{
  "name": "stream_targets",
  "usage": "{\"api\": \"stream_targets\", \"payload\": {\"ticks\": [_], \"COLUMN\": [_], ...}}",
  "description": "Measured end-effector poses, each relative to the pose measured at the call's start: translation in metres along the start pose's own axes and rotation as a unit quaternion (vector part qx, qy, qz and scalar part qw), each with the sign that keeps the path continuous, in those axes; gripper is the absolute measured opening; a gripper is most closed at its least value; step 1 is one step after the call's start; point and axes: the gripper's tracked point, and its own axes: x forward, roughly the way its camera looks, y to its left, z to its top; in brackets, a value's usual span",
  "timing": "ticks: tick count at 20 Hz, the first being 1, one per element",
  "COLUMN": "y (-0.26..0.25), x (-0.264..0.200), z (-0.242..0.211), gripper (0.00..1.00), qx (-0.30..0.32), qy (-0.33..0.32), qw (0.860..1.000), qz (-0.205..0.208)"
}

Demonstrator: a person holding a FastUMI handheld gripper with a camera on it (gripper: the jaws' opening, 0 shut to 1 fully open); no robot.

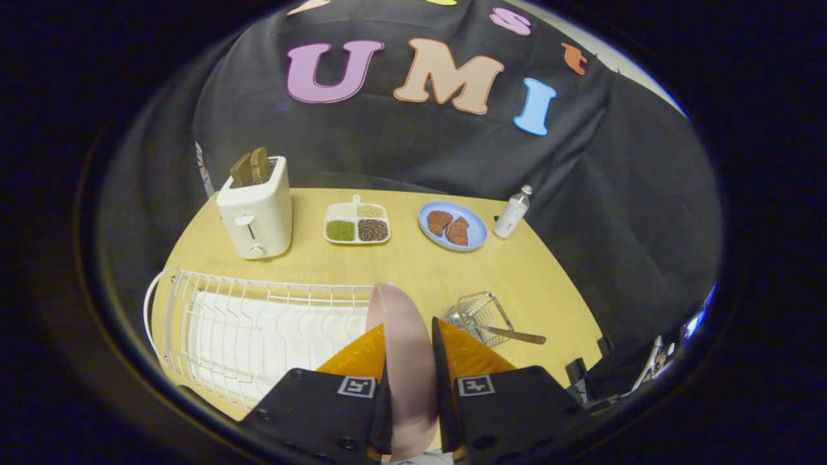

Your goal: Take the plate from the dish rack, then take the spoon from the basket and place it into the plate.

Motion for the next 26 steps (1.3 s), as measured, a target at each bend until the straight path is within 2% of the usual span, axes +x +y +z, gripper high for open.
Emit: {"api": "stream_targets", "payload": {"ticks": [5,13,15,18,20,24,26], "y": [0.008,0.015,0.013,0.016,0.005,0.007,0.014], "x": [0.000,0.014,0.021,0.027,0.024,0.016,0.007], "z": [0.009,0.030,0.035,0.045,0.059,0.061,0.070], "gripper": [0.31,0.29,0.28,0.26,0.25,0.24,0.24], "qx": [-0.017,-0.082,-0.125,-0.155,-0.178,-0.174,-0.155], "qy": [-0.008,-0.020,-0.021,-0.032,-0.061,-0.072,-0.090], "qw": [1.000,0.996,0.991,0.984,0.975,0.976,0.979], "qz": [0.003,-0.027,-0.053,-0.080,-0.115,-0.113,-0.094]}}
